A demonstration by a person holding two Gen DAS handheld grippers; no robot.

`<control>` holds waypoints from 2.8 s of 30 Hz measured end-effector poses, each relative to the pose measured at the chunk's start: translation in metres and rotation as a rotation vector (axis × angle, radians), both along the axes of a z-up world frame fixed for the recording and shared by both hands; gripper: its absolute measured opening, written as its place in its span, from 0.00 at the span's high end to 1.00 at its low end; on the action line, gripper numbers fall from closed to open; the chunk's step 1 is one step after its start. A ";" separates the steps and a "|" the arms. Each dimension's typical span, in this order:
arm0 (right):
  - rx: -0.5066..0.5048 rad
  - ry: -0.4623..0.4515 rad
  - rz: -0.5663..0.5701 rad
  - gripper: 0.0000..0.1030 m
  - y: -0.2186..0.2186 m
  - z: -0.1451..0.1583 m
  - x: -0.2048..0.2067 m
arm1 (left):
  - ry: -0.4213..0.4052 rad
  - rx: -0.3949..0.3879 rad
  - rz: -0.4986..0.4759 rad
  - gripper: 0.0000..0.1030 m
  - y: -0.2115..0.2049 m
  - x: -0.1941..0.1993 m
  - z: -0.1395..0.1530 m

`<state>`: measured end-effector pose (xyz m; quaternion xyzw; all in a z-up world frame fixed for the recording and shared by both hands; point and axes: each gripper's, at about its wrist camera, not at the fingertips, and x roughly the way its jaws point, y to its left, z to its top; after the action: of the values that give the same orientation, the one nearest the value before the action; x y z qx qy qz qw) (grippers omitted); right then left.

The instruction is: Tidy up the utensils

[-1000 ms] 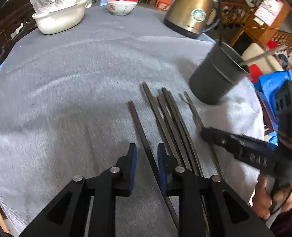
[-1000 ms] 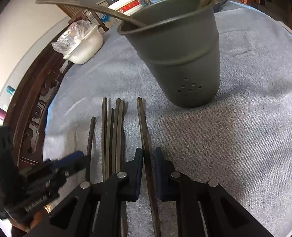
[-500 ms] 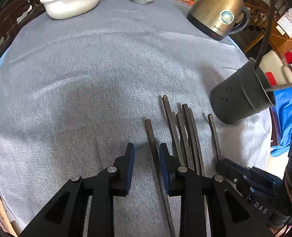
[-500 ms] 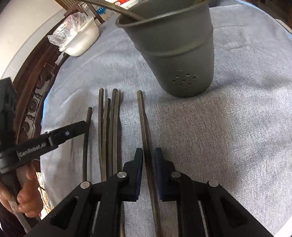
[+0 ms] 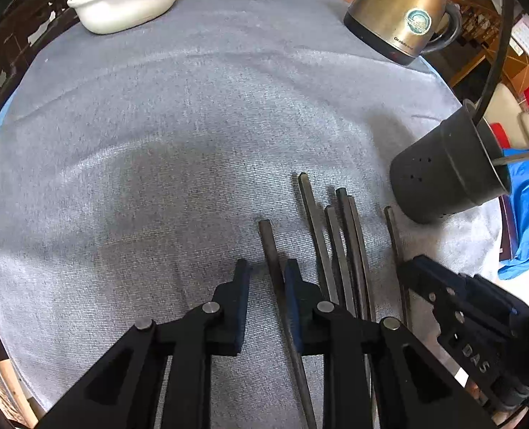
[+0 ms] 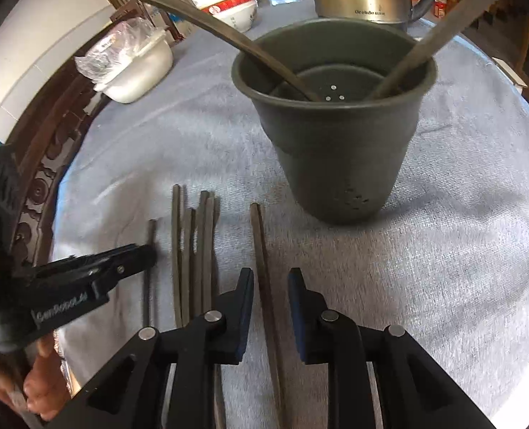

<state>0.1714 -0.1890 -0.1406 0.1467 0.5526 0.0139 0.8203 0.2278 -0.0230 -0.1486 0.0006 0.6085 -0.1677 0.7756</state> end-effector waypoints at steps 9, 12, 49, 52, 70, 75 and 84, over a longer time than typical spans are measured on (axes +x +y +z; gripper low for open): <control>-0.080 -0.015 0.019 0.81 0.012 -0.002 0.010 | 0.010 -0.007 -0.004 0.90 -0.002 0.002 -0.005; -0.127 -0.025 0.034 0.91 0.017 -0.002 0.013 | 0.014 -0.018 0.007 0.90 -0.002 0.002 -0.005; 0.170 -0.659 0.074 0.94 -0.033 0.168 -0.090 | -0.492 -0.175 0.082 0.94 0.029 -0.095 0.199; 0.188 -0.726 0.039 0.94 -0.042 0.176 -0.096 | -0.519 -0.193 0.077 0.94 0.028 -0.100 0.210; 0.030 -1.060 -0.175 0.94 -0.078 0.222 -0.104 | -0.637 -0.214 0.063 0.94 0.001 -0.113 0.251; -0.042 -1.113 -0.217 0.94 -0.081 0.227 -0.090 | -0.672 -0.242 0.077 0.94 -0.007 -0.109 0.266; -0.134 -1.146 -0.298 0.94 -0.082 0.224 -0.055 | -0.749 -0.294 0.122 0.94 -0.030 -0.093 0.280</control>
<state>0.1163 -0.2710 0.0831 0.1399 -0.0050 -0.0594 0.9884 0.1349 -0.0532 0.1310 -0.0856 0.2524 -0.1947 0.9440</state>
